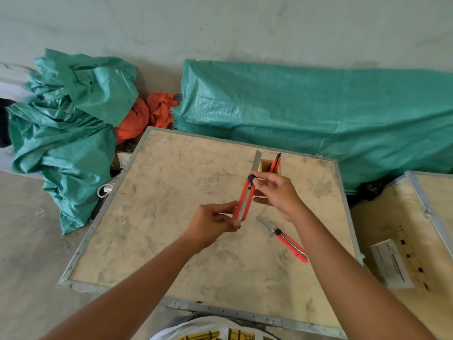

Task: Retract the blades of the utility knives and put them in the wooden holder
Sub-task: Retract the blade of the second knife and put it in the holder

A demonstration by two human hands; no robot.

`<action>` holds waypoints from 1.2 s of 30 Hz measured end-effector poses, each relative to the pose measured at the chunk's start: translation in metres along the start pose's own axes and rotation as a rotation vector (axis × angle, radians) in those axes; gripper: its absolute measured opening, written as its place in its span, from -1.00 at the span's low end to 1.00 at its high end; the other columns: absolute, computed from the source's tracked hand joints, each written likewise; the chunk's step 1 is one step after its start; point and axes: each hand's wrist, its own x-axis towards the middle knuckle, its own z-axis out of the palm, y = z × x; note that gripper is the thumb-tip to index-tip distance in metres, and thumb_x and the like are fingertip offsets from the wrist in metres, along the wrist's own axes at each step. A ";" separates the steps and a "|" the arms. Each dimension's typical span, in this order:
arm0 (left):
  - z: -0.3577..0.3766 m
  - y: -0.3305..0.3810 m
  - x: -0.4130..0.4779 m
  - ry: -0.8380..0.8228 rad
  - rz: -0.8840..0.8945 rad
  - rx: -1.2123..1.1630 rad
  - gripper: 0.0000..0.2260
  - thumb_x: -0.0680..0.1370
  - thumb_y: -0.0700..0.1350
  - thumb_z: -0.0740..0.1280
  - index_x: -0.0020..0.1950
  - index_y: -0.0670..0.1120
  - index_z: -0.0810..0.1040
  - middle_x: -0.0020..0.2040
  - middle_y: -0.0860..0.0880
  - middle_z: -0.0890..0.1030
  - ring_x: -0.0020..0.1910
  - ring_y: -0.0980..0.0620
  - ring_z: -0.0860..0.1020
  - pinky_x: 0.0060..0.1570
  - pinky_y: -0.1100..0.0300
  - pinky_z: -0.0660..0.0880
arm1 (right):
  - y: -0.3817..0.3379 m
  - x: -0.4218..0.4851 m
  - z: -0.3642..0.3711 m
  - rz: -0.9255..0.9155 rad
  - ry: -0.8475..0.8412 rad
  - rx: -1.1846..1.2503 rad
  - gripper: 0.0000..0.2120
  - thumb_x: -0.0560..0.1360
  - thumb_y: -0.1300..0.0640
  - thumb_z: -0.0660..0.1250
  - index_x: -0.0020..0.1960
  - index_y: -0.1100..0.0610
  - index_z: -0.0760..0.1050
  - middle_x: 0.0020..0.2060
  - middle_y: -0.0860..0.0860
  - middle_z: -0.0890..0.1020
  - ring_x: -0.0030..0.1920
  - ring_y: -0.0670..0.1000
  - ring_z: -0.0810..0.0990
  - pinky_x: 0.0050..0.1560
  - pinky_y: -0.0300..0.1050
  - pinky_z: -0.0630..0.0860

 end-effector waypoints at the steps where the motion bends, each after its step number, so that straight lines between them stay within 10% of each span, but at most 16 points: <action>1: 0.007 0.002 0.000 0.005 0.001 -0.011 -0.55 0.40 -0.41 0.51 0.26 -0.17 0.61 -0.05 -0.02 0.75 -0.18 -0.01 0.69 -0.10 0.26 0.63 | -0.003 -0.001 -0.008 -0.010 -0.012 -0.005 -0.73 0.59 0.23 0.40 0.27 0.09 0.64 0.07 0.01 0.74 -0.03 -0.10 0.76 -0.10 -0.07 0.72; 26: 0.114 0.054 0.020 0.103 0.210 -0.071 -0.58 0.43 -0.39 0.48 0.27 -0.19 0.60 0.04 -0.16 0.74 -0.07 -0.07 0.70 0.00 0.13 0.65 | -0.045 -0.030 -0.105 -0.258 -0.283 -0.333 -0.68 0.59 0.23 0.40 0.31 0.01 0.63 0.11 -0.07 0.71 -0.02 -0.18 0.70 -0.14 -0.23 0.66; 36: 0.102 0.060 0.009 0.114 0.259 -0.035 -0.55 0.41 -0.38 0.51 0.28 -0.18 0.61 -0.01 -0.18 0.75 -0.10 -0.02 0.71 0.03 0.11 0.65 | -0.045 -0.036 -0.085 -0.294 -0.211 -0.288 -0.82 0.53 0.12 0.49 0.11 0.01 0.61 0.03 0.06 0.73 -0.04 0.01 0.72 -0.03 0.04 0.71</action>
